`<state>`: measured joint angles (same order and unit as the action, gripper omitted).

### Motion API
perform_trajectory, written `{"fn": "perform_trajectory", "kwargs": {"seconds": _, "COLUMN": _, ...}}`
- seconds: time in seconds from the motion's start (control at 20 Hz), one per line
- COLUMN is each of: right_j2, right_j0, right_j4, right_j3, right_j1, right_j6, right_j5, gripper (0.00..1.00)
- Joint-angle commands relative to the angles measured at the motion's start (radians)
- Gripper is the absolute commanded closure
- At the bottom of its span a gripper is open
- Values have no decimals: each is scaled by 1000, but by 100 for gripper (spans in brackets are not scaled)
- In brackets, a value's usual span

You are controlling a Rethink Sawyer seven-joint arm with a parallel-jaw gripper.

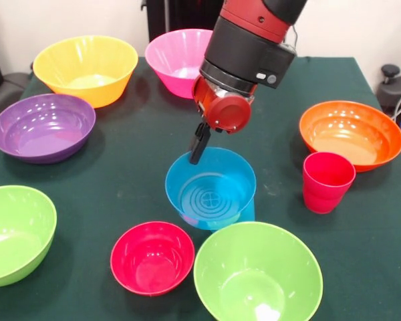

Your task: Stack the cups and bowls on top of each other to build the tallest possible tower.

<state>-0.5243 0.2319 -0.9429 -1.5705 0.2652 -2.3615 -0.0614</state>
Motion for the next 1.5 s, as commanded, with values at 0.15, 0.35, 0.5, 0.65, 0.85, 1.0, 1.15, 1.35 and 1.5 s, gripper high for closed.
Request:
{"fn": "perform_trajectory", "kwargs": {"seconds": 0.15, "right_j2": 32, "right_j0": 32, "right_j4": -23, "right_j3": 69, "right_j1": -38, "right_j6": -254, "right_j5": -169, "gripper": 100}}
{"fn": "perform_trajectory", "kwargs": {"seconds": 0.35, "right_j2": 34, "right_j0": 34, "right_j4": -20, "right_j3": 63, "right_j1": -31, "right_j6": -262, "right_j5": -172, "gripper": 100}}
{"fn": "perform_trajectory", "kwargs": {"seconds": 0.5, "right_j2": 33, "right_j0": 37, "right_j4": -19, "right_j3": 64, "right_j1": -31, "right_j6": -269, "right_j5": -173, "gripper": 100}}
{"fn": "perform_trajectory", "kwargs": {"seconds": 0.65, "right_j2": 24, "right_j0": 47, "right_j4": -21, "right_j3": 67, "right_j1": -35, "right_j6": -288, "right_j5": -181, "gripper": 100}}
{"fn": "perform_trajectory", "kwargs": {"seconds": 0.85, "right_j2": 16, "right_j0": 55, "right_j4": -19, "right_j3": 67, "right_j1": -36, "right_j6": -304, "right_j5": -190, "gripper": 100}}
{"fn": "perform_trajectory", "kwargs": {"seconds": 1.0, "right_j2": 27, "right_j0": 53, "right_j4": -15, "right_j3": 55, "right_j1": -28, "right_j6": -301, "right_j5": -178, "gripper": 100}}
{"fn": "perform_trajectory", "kwargs": {"seconds": 1.15, "right_j2": 47, "right_j0": 46, "right_j4": -12, "right_j3": 36, "right_j1": -14, "right_j6": -289, "right_j5": -155, "gripper": 100}}
{"fn": "perform_trajectory", "kwargs": {"seconds": 1.35, "right_j2": 64, "right_j0": 43, "right_j4": -17, "right_j3": 23, "right_j1": -6, "right_j6": -290, "right_j5": -133, "gripper": 100}}
{"fn": "perform_trajectory", "kwargs": {"seconds": 1.5, "right_j2": 52, "right_j0": 56, "right_j4": -24, "right_j3": 26, "right_j1": -17, "right_j6": -306, "right_j5": -136, "gripper": 100}}
